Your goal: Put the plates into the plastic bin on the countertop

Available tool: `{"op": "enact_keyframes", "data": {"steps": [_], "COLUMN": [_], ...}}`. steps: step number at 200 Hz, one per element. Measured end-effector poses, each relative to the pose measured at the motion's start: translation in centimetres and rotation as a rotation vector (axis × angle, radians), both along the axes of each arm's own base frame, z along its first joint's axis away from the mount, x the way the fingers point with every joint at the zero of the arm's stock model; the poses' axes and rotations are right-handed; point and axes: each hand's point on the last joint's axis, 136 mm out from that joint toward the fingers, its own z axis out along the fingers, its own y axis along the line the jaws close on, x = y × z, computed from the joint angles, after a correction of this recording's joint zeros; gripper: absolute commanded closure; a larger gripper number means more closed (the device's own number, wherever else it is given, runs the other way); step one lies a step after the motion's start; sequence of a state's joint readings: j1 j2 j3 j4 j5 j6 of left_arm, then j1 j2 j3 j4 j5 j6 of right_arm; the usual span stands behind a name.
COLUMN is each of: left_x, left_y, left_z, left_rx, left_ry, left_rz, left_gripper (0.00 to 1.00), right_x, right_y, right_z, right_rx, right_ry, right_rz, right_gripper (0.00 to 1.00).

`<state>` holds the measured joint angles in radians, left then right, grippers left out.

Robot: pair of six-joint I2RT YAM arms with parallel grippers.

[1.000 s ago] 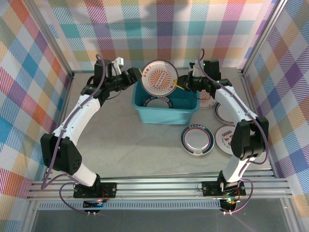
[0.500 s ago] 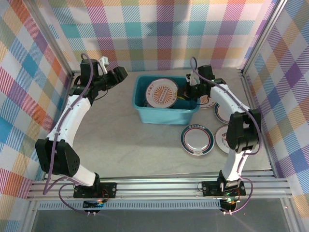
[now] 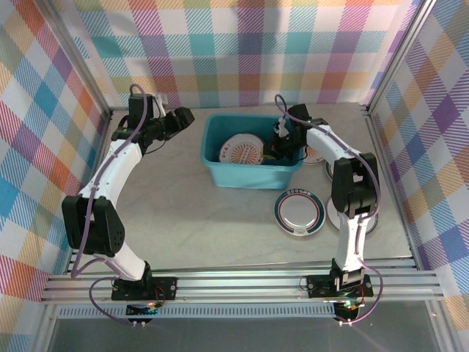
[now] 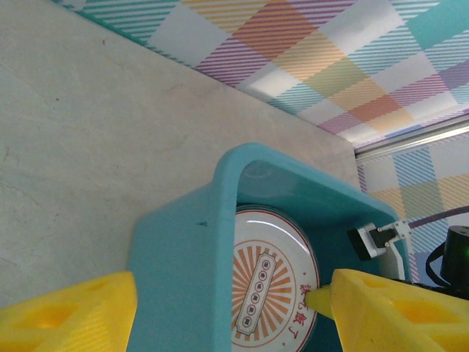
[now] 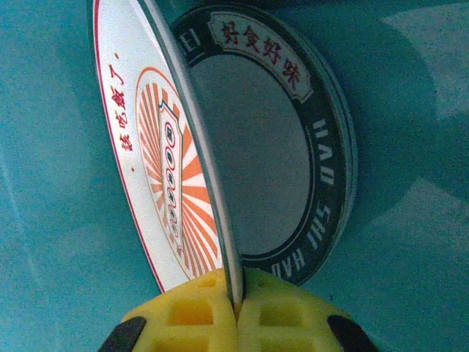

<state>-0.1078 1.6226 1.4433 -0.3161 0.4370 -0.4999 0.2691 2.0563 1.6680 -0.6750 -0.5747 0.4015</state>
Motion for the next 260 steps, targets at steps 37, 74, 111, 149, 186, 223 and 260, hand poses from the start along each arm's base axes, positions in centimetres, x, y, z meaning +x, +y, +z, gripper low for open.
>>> {"op": "enact_keyframes", "data": {"steps": [37,74,111,149,186,223,260], "left_x": [0.0,-0.3,-0.7,-1.6,-2.7,-3.2,-3.4], "left_y": [0.3,0.3,0.4,0.6,0.7,0.8,0.5], "left_z": [-1.0,-2.0,-3.4,-5.0,-4.6,-3.4,-3.1], "left_rx": [0.003,0.006,0.011,0.016,0.021,0.018,0.018], "left_ry": [0.021,0.045,0.074,0.11,0.097,0.068,0.062], "left_rz": [0.005,0.006,0.005,0.006,0.006,0.006,0.0], "left_gripper": [0.3,0.3,0.3,0.3,0.3,0.3,0.3], "right_x": [0.2,0.4,0.5,0.2,0.0,-0.6,-2.2], "right_y": [0.3,0.2,0.0,-0.3,-0.7,-1.5,-2.8], "right_z": [-0.8,-1.4,-1.4,-1.3,1.4,7.5,13.4], "right_rx": [-0.018,-0.042,-0.061,-0.088,-0.114,-0.122,-0.137], "right_ry": [0.017,0.023,0.022,0.011,-0.057,-0.211,-0.365], "right_rz": [0.009,0.016,0.012,0.026,0.023,0.007,-0.013], "right_gripper": [0.93,0.71,0.53,0.3,0.16,0.11,0.08]}}
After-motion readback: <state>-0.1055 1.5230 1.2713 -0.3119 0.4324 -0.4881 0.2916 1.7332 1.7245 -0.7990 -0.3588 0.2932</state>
